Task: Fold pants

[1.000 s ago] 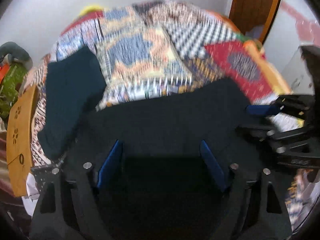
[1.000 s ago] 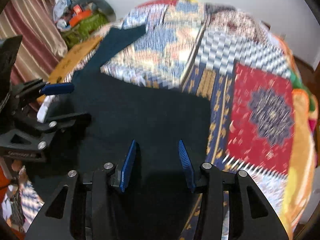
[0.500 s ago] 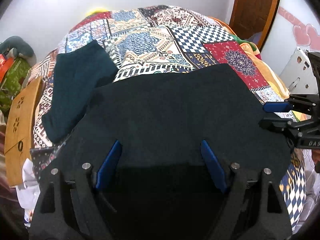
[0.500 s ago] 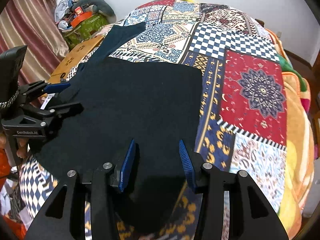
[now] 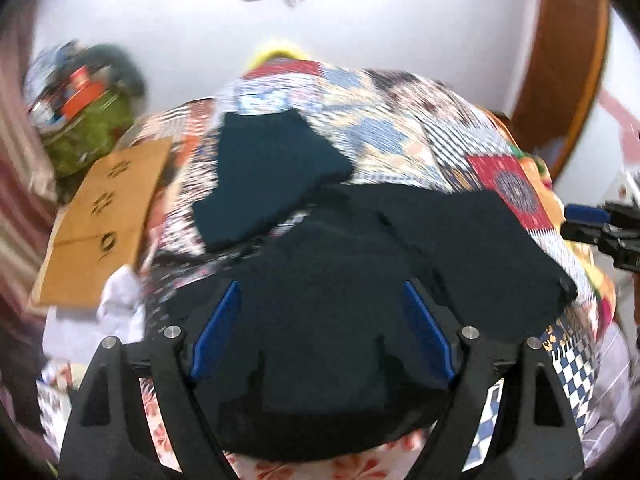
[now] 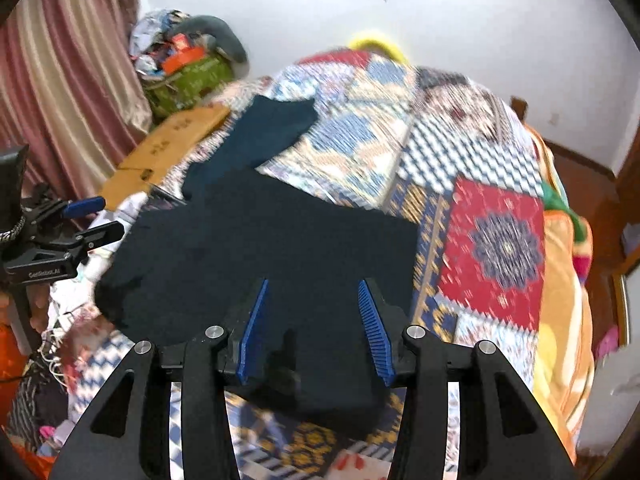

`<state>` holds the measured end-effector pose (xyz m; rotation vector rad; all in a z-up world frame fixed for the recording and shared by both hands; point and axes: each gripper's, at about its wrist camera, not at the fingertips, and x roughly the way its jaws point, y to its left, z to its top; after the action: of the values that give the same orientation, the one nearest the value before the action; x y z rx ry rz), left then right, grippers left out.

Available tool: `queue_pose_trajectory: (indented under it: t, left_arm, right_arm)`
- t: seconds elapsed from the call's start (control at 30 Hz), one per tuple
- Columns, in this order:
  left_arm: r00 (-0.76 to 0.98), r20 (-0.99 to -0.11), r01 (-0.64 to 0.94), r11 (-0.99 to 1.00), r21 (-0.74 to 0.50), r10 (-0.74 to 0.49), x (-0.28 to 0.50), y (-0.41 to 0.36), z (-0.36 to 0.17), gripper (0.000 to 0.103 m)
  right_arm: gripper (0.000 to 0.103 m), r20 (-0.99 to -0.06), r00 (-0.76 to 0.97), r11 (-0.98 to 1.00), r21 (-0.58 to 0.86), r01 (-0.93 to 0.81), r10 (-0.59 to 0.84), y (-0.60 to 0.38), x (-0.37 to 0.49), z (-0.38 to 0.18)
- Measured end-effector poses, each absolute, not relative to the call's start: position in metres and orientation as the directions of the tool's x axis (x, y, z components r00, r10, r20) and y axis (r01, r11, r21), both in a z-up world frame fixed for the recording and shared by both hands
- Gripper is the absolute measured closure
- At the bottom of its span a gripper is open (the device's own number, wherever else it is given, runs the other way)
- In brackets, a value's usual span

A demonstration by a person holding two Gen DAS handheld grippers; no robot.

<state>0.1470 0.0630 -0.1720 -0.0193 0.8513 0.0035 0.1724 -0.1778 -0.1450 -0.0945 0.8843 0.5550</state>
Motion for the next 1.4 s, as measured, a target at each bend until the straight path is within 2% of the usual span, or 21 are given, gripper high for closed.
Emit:
queue_pose_trajectory:
  t: [0.2,0.4,0.57,0.67,0.83,0.93,1.07,1.13,1.2,1.23,1.27,1.4]
  left_arm:
    - [0.641,-0.767,-0.182,0.966,-0.186,-0.027,0.113,0.139,-0.177,0.012]
    - [0.563,-0.819,-0.311,0.89,-0.332,-0.109,0.087,0.188,-0.217,0.011]
    - [0.483,-0.837,-0.356,0.815,-0.457,-0.258,0.076,0.197,-0.262,0.011]
    - [0.429,-0.838,-0.374,0.779,-0.504,-0.336,0.075,0.194,-0.284,0.011]
    - [0.416,-0.772,-0.43,0.644,-0.633,-0.481,0.076,0.198,-0.318,0.01]
    - [0.435,-0.744,-0.453,0.59,-0.668,-0.507,0.08,0.201,-0.325,0.009]
    - [0.427,-0.762,-0.471,0.599,-0.647,-0.487,0.094,0.2,-0.327,0.009]
    - [0.417,-0.787,-0.478,0.627,-0.616,-0.455,0.1,0.198,-0.324,0.015]
    - [0.394,-0.831,-0.49,0.676,-0.551,-0.392,0.108,0.198,-0.321,0.045]
    - [0.392,-0.845,-0.491,0.693,-0.527,-0.365,0.111,0.197,-0.318,0.05]
    - [0.396,-0.85,-0.492,0.701,-0.516,-0.348,0.112,0.197,-0.316,0.063]
    - [0.42,-0.869,-0.465,0.761,-0.453,-0.261,0.122,0.19,-0.296,0.079]
  right_arm:
    - [0.057,-0.714,0.497,0.8,0.147,-0.582,0.493,-0.132,0.166,-0.135]
    - [0.057,-0.756,0.444,0.764,0.113,-0.635,0.481,-0.088,0.169,-0.159]
    - [0.057,-0.814,0.367,0.77,0.145,-0.622,0.45,-0.074,0.174,-0.193]
    - [0.055,-0.809,0.361,0.765,0.159,-0.625,0.463,-0.076,0.172,-0.199]
    - [0.054,-0.806,0.34,0.757,0.192,-0.625,0.485,-0.08,0.173,-0.198]
    - [0.053,-0.801,0.338,0.751,0.198,-0.63,0.494,-0.079,0.172,-0.2]
    - [0.052,-0.793,0.329,0.746,0.221,-0.628,0.512,-0.082,0.174,-0.202]
    - [0.052,-0.79,0.328,0.745,0.229,-0.627,0.518,-0.084,0.174,-0.202]
    - [0.052,-0.787,0.328,0.745,0.234,-0.624,0.522,-0.085,0.175,-0.202]
    - [0.052,-0.786,0.327,0.745,0.237,-0.624,0.524,-0.086,0.175,-0.202]
    - [0.052,-0.786,0.327,0.744,0.238,-0.624,0.525,-0.087,0.175,-0.203]
    - [0.052,-0.786,0.328,0.747,0.239,-0.621,0.524,-0.09,0.174,-0.202]
